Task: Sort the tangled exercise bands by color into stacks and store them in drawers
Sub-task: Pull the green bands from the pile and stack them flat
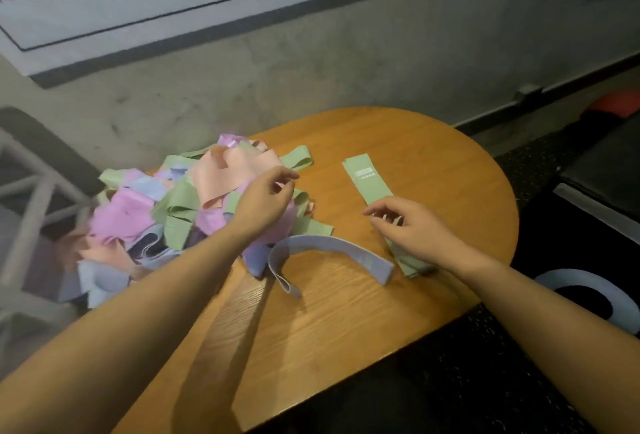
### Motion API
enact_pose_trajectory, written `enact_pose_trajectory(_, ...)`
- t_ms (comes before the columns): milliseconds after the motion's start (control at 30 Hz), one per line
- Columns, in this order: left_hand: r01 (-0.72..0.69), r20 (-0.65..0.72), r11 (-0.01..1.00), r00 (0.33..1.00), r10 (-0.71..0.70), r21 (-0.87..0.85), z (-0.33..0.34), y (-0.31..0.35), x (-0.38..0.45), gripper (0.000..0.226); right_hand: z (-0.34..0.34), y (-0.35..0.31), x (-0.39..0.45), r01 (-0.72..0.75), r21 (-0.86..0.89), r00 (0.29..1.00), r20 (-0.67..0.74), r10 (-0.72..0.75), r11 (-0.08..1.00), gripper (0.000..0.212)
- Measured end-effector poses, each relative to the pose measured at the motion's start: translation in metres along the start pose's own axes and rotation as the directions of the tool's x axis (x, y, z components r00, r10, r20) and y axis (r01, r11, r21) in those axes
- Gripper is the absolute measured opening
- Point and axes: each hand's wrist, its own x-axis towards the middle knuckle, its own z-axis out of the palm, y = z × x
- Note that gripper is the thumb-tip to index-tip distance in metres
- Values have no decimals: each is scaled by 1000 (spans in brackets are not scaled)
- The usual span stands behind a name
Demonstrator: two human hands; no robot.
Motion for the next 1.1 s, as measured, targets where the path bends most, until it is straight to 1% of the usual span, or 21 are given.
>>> enact_pose_trajectory(167,-44,-65,993,997,52,110,-37,-31,-49,19,35,-28,23,50,5,998,50,-50,999,18)
enact_pose_trajectory(233,-35,-92,989,995,49,146,-50,-46,-63,21,49,-41,32,77,11,996,53,-78,997,20)
enact_pose_trajectory(333,-28,-145,984,988,54,176,-61,-66,-81,23,69,-57,46,97,-4,993,69,-97,995,17)
enact_pose_trajectory(433,-82,-141,975,984,113,207,-64,-76,-90,20,89,-71,62,109,-24,990,94,-106,994,17)
enact_pose_trajectory(600,-113,-115,955,982,150,276,-58,-78,-75,19,107,-85,94,134,-108,984,133,-120,985,24)
enact_pose_trajectory(667,-112,-119,959,982,147,262,-57,-74,-61,17,112,-81,114,128,-158,986,128,-108,979,28)
enact_pose_trajectory(767,-129,-139,958,976,169,255,-55,-64,-35,16,112,-68,148,93,-248,995,58,-81,964,30)
enact_pose_trajectory(833,-142,-128,957,976,179,253,-52,-59,-16,18,108,-57,172,70,-328,998,19,-67,942,31)
enact_pose_trajectory(900,-139,-105,956,980,171,259,-47,-55,2,22,103,-48,193,46,-453,999,36,-33,890,37)
enact_pose_trajectory(967,-140,-69,944,983,168,298,-40,-55,20,27,100,-39,210,46,-562,996,84,2,826,45)
enact_pose_trajectory(1033,-138,-16,927,988,153,350,-32,-56,36,35,99,-34,222,56,-614,994,112,17,787,51)
enact_pose_trajectory(1100,-113,21,917,993,114,383,-23,-53,49,44,98,-29,232,61,-639,994,110,12,767,57)
